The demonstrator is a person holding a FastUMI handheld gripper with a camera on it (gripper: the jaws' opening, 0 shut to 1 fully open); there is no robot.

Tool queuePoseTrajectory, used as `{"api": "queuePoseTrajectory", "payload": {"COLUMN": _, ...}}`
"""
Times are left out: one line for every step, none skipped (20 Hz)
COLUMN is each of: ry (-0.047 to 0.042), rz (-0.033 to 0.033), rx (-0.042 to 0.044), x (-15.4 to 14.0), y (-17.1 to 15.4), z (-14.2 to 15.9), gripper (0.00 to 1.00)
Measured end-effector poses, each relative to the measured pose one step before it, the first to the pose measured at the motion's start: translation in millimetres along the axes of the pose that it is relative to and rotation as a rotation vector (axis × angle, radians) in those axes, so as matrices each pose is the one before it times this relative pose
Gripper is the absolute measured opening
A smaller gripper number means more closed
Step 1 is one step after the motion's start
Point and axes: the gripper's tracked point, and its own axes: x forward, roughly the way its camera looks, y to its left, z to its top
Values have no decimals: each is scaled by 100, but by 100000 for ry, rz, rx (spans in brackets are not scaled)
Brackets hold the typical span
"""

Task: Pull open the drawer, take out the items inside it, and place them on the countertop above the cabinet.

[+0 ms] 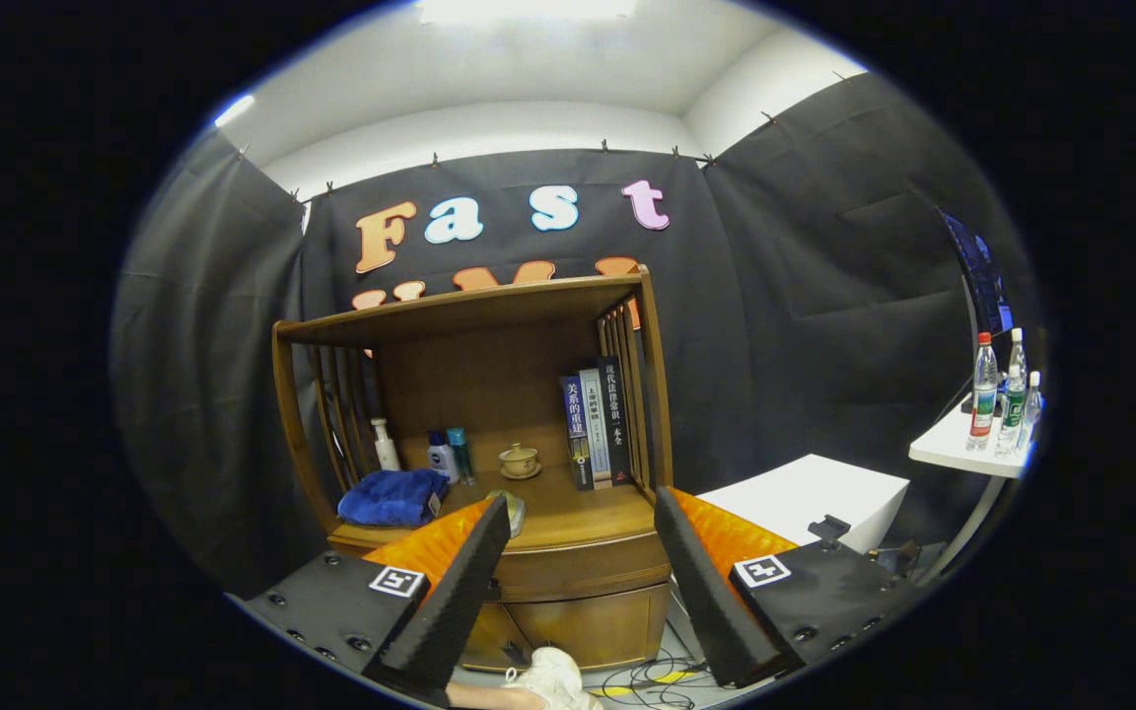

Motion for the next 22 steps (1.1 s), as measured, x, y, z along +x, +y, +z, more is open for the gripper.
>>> {"api": "queuePoseTrajectory", "payload": {"ry": -22, "rz": 690, "rx": 708, "x": 19, "y": 203, "z": 64, "gripper": 98}}
{"api": "queuePoseTrajectory", "payload": {"ry": -66, "rz": 535, "rx": 368, "x": 25, "y": 235, "z": 20, "gripper": 98}}
{"api": "queuePoseTrajectory", "payload": {"ry": 148, "rz": 276, "rx": -130, "x": 108, "y": 91, "z": -41, "gripper": 98}}
{"api": "queuePoseTrajectory", "payload": {"ry": -64, "rz": 189, "rx": -528, "x": -143, "y": 123, "z": -12, "gripper": 98}}
{"api": "queuePoseTrajectory", "payload": {"ry": -549, "rz": 294, "rx": -827, "x": -67, "y": 73, "z": 175, "gripper": 98}}
{"api": "queuePoseTrajectory", "payload": {"ry": -683, "rz": 168, "rx": -990, "x": -97, "y": 78, "z": 237, "gripper": 98}}
{"api": "queuePoseTrajectory", "payload": {"ry": -642, "rz": -82, "rx": -1007, "x": -108, "y": -8, "z": 242, "gripper": 98}}
{"api": "queuePoseTrajectory", "payload": {"ry": -628, "rz": -127, "rx": -824, "x": -60, "y": -3, "z": 162, "gripper": 98}}
{"api": "queuePoseTrajectory", "payload": {"ry": -780, "rz": 118, "rx": -598, "x": -111, "y": 45, "z": 190, "gripper": 98}}
{"api": "queuePoseTrajectory", "payload": {"ry": -640, "rz": 175, "rx": -364, "x": -23, "y": 115, "z": 217, "gripper": 98}}
{"api": "queuePoseTrajectory", "payload": {"ry": -524, "rz": 139, "rx": -193, "x": -73, "y": 87, "z": -26, "gripper": 98}}
{"api": "queuePoseTrajectory", "payload": {"ry": -413, "rz": -16, "rx": -207, "x": -159, "y": -34, "z": -121, "gripper": 98}}
{"api": "queuePoseTrajectory", "payload": {"ry": -198, "rz": -181, "rx": -190, "x": -72, "y": -81, "z": -12, "gripper": 98}}
{"api": "queuePoseTrajectory", "payload": {"ry": -158, "rz": -137, "rx": -102, "x": 81, "y": -107, "z": 128, "gripper": 98}}
{"api": "queuePoseTrajectory", "payload": {"ry": 76, "rz": 49, "rx": 8, "x": 88, "y": -16, "z": -23, "gripper": 98}}
{"api": "queuePoseTrajectory", "payload": {"ry": 159, "rz": 150, "rx": 265, "x": -3, "y": -6, "z": -5, "gripper": 98}}
{"api": "queuePoseTrajectory", "payload": {"ry": 270, "rz": 255, "rx": 442, "x": 58, "y": -5, "z": -36, "gripper": 98}}
{"api": "queuePoseTrajectory", "payload": {"ry": 196, "rz": 260, "rx": 588, "x": -11, "y": -105, "z": -63, "gripper": 98}}
{"api": "queuePoseTrajectory", "payload": {"ry": -42, "rz": 43, "rx": 635, "x": 2, "y": -93, "z": 12, "gripper": 98}}
{"api": "queuePoseTrajectory", "payload": {"ry": 69, "rz": -578, "rx": 681, "x": -38, "y": -386, "z": 31, "gripper": 98}}
{"api": "queuePoseTrajectory", "payload": {"ry": 14, "rz": -635, "rx": 621, "x": 13, "y": -338, "z": 70, "gripper": 98}}
{"api": "queuePoseTrajectory", "payload": {"ry": -74, "rz": -442, "rx": 550, "x": -78, "y": -238, "z": 49, "gripper": 98}}
